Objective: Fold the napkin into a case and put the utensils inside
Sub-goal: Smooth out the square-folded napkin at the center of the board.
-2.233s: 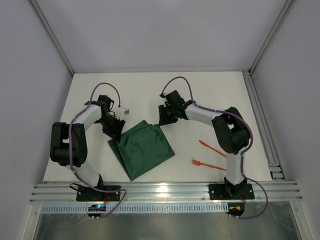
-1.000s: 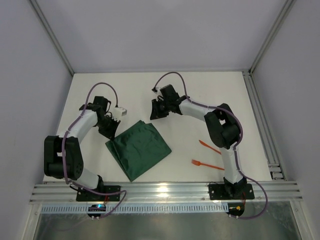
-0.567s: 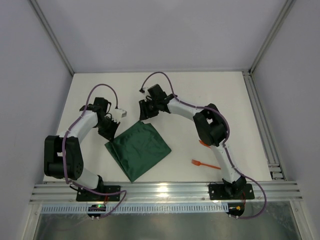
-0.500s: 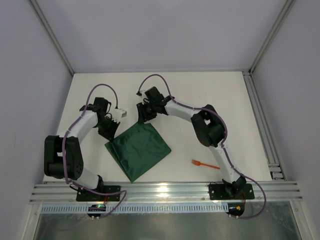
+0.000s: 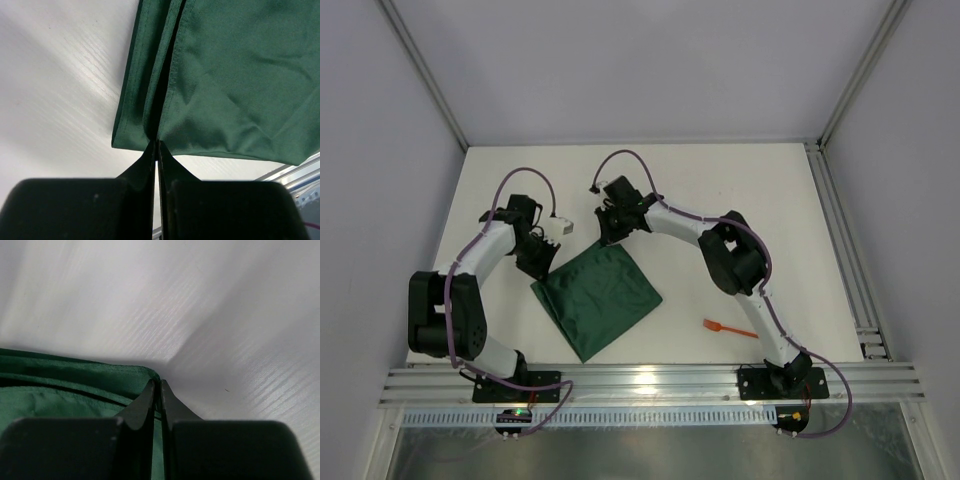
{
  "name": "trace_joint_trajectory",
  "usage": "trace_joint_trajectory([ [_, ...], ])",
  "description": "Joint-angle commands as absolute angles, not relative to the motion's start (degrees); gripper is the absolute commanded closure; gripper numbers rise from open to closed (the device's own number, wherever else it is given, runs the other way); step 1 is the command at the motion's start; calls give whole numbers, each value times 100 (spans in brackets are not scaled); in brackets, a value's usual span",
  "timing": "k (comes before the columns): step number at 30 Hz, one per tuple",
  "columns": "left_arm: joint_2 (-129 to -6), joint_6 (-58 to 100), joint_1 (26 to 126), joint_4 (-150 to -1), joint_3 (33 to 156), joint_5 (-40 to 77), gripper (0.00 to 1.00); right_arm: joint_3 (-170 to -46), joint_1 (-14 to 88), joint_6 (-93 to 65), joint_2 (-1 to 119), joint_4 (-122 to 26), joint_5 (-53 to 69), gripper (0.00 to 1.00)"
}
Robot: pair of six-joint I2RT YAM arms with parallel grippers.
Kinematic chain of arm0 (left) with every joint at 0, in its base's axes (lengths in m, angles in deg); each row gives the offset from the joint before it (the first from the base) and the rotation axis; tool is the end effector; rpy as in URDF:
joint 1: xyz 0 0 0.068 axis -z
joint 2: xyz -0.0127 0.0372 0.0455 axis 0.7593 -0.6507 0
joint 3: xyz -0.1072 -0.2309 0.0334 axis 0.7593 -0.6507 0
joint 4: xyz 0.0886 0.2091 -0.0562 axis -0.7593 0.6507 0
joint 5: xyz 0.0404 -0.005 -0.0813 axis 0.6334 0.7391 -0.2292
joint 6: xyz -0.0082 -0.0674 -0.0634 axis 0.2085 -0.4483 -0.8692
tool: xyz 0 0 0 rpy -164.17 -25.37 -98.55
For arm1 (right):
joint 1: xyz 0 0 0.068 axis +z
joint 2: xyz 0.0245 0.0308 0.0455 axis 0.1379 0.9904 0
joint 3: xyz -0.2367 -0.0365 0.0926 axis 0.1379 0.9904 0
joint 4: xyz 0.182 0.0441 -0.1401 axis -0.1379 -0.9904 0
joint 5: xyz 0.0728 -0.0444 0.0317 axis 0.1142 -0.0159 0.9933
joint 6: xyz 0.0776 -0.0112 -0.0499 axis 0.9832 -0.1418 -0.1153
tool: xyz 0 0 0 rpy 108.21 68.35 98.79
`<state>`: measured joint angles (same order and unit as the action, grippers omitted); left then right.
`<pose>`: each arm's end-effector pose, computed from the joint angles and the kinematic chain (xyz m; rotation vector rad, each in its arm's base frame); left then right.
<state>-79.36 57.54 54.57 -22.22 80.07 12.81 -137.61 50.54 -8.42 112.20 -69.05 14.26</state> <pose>0.2480 -0.0428 0.1541 0.7902 2.8091 -0.3086 0.3610 0.3595 0.1197 -0.7751 2.4277 0.7010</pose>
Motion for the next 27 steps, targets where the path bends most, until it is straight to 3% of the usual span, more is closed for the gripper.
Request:
trace_joint_trajectory([
  [1, -7687, 5769, 5450, -2137, 8185, 1215, 100, -13829, 5038, -865, 11239, -6973, 987, 96],
  [14, -7757, 5988, 4686, -2364, 8141, 1277, 100, -13635, 4976, -1049, 11125, -6884, 1109, 96],
  [27, -8460, 5971, 4659, -2927, 8203, 1373, 100, -13547, 4976, -1181, 11020, -6858, 1258, 96],
])
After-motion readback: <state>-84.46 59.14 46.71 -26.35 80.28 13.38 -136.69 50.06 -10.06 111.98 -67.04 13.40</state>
